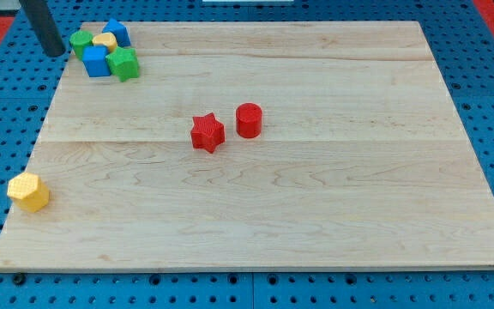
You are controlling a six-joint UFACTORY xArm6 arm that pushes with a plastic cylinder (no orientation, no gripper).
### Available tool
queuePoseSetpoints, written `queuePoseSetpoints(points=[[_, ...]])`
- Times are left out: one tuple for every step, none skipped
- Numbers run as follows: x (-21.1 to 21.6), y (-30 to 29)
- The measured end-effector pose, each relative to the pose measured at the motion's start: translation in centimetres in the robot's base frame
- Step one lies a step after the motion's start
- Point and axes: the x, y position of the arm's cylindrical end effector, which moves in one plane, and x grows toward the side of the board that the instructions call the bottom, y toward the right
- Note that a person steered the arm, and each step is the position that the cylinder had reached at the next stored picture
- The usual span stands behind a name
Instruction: Move the green circle and yellow heart right and slightly down
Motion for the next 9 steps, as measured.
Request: queuePoseSetpoints(points=[[-0.8,0.0],[-1.0,0.4],[-1.0,2.1],[-1.0,4.2],[-1.0,7.0],[-1.0,9.4],[-1.0,11.9],[-1.0,14.6],[-1.0,17.3]])
